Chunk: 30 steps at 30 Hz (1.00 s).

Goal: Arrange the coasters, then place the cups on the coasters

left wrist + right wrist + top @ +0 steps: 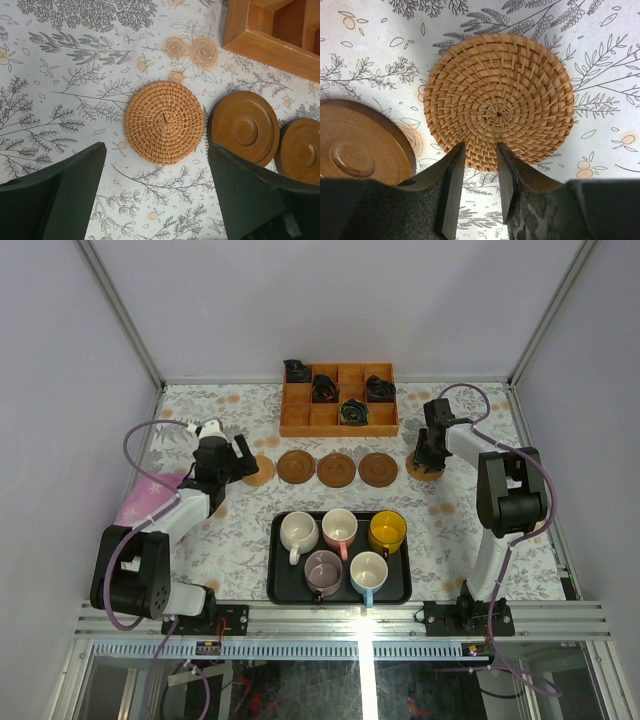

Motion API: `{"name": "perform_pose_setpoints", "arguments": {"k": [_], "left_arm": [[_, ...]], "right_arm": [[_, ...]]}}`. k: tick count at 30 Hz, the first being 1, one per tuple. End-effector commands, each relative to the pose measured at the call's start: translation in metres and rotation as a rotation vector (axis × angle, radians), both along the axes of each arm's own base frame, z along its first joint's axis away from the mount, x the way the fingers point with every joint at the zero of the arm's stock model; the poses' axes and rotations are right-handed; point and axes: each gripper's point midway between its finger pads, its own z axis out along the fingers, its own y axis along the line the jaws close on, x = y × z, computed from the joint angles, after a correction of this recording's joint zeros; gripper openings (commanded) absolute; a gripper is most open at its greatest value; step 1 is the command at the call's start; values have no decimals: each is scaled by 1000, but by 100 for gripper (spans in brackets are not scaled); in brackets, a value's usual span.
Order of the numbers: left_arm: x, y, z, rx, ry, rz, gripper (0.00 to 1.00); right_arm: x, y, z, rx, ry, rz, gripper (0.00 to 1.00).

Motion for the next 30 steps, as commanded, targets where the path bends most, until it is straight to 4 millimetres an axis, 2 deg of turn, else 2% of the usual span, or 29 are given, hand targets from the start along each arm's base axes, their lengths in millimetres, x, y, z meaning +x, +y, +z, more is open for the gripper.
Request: {"name": "perform_pose_setpoints", "arguments": {"k": [1,9,18,22,25,30], "left_arm": [[20,3,16,-19,-72,29,83],[22,1,8,-32,-52,33,83],[19,2,6,-28,-44,31,84],[19,0,7,-31,-47,23,84],[20,0,8,-31,-49,21,84],[20,2,12,-19,-58,21,84]], "right_arm": [[-35,13,-15,49,109,22,38],[-40,24,-14,38,114,53,38],[-26,14,6,-25,52,40,40],[-13,13,28,-31,-5,36,40],[-4,13,51,-30,-57,34,41],[7,13,109,-25,-181,35,43]]}}
